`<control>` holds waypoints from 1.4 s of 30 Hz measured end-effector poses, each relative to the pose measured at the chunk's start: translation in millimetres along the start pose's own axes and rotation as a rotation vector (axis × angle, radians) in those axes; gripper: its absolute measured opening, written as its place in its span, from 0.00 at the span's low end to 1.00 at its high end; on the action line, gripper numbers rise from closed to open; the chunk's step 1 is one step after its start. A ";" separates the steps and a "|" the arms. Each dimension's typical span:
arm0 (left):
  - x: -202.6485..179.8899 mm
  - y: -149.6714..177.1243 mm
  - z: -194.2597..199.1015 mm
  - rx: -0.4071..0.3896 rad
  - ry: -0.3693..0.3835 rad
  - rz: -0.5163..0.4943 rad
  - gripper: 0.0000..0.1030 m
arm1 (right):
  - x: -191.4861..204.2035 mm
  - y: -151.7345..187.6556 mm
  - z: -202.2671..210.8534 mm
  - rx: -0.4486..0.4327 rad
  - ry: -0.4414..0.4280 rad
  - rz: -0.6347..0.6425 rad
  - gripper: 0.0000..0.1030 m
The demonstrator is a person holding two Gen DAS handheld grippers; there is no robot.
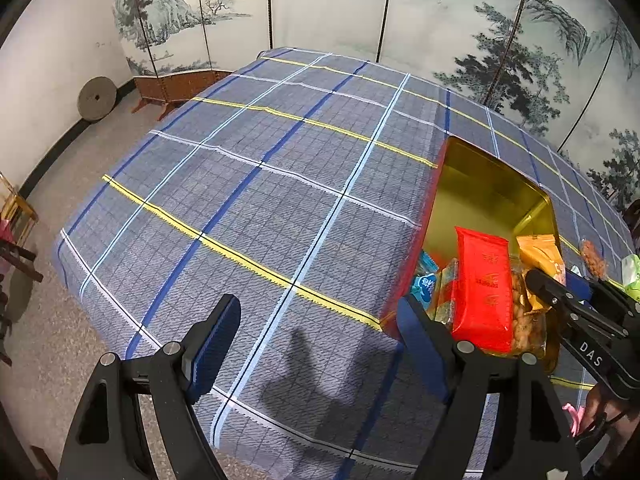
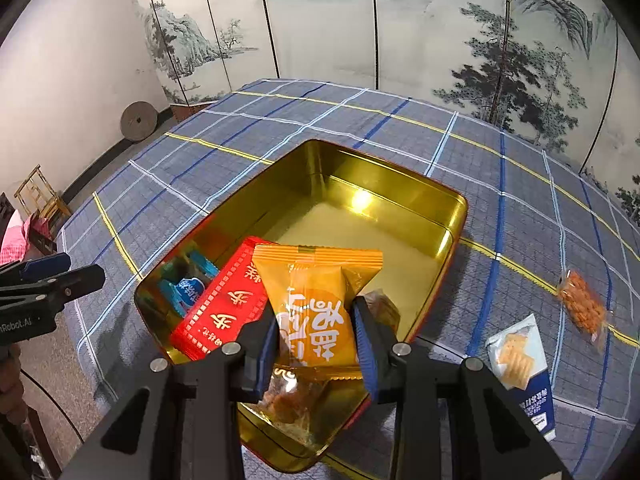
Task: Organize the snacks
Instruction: 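Carry the orange pastry packet over the tin with the right tool, then lower the orange pastry packet into the tin and open the right tool, then grasp the clear spicy-strip bag with the right tool while the left tool approaches the cracker pack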
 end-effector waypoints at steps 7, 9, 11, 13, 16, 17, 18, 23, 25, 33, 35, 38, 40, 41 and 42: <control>2.8 1.3 -1.4 0.006 0.001 0.005 0.75 | 4.7 4.0 -9.1 0.016 -0.011 -0.001 0.35; 3.1 1.6 -2.0 0.007 0.001 0.007 0.75 | 5.0 4.1 -10.9 0.015 -0.010 0.002 0.36; 2.8 1.9 -1.8 0.011 0.004 0.009 0.75 | 5.7 4.1 -11.0 0.012 -0.013 0.002 0.36; 2.1 2.9 -1.8 0.014 0.005 0.008 0.75 | 6.2 4.6 -11.5 0.014 -0.012 0.005 0.36; -1.6 3.3 -1.9 0.014 0.006 -0.001 0.75 | 6.4 5.6 -11.6 0.014 -0.013 0.012 0.37; -3.0 3.7 -1.4 0.015 0.008 -0.004 0.75 | 6.2 5.6 -11.5 0.014 -0.014 0.010 0.37; -3.9 4.0 -1.2 0.015 0.009 -0.005 0.75 | 6.0 5.8 -11.5 0.016 -0.016 0.007 0.40; -9.5 4.0 0.5 0.014 0.009 -0.013 0.77 | 5.3 4.2 -8.6 0.011 -0.028 0.009 0.46; -13.1 3.2 1.5 0.012 0.010 -0.020 0.77 | 4.3 3.1 -5.7 0.005 -0.025 0.014 0.47; -30.0 -0.6 6.0 0.002 0.020 -0.048 0.77 | -9.0 -3.4 13.6 -0.031 -0.050 0.003 0.49; -34.8 -0.8 7.4 0.000 0.023 -0.057 0.77 | -15.8 -6.6 21.8 -0.046 -0.060 0.008 0.49; -44.5 -1.7 9.2 -0.003 0.030 -0.073 0.78 | -37.0 -10.1 37.6 -0.068 -0.059 0.027 0.50; -52.4 -2.2 10.0 -0.003 0.036 -0.084 0.78 | -58.0 -10.9 45.1 -0.074 -0.034 0.034 0.51; -56.2 -2.5 10.4 -0.003 0.039 -0.089 0.78 | -70.0 -11.3 46.9 -0.072 -0.018 0.034 0.51; -60.4 -2.7 10.9 -0.003 0.042 -0.094 0.78 | -89.6 -10.6 49.4 -0.068 0.008 0.035 0.51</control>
Point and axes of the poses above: each gripper's, at about its wrist camera, not at the fingertips, and z roughly against the way its jaws point, x to its left, y to its underside, the point moved 4 cm from there along -z, roughly the way its jaws point, and after that the axes turned 14 degrees about -x, right-handed, at the moved point
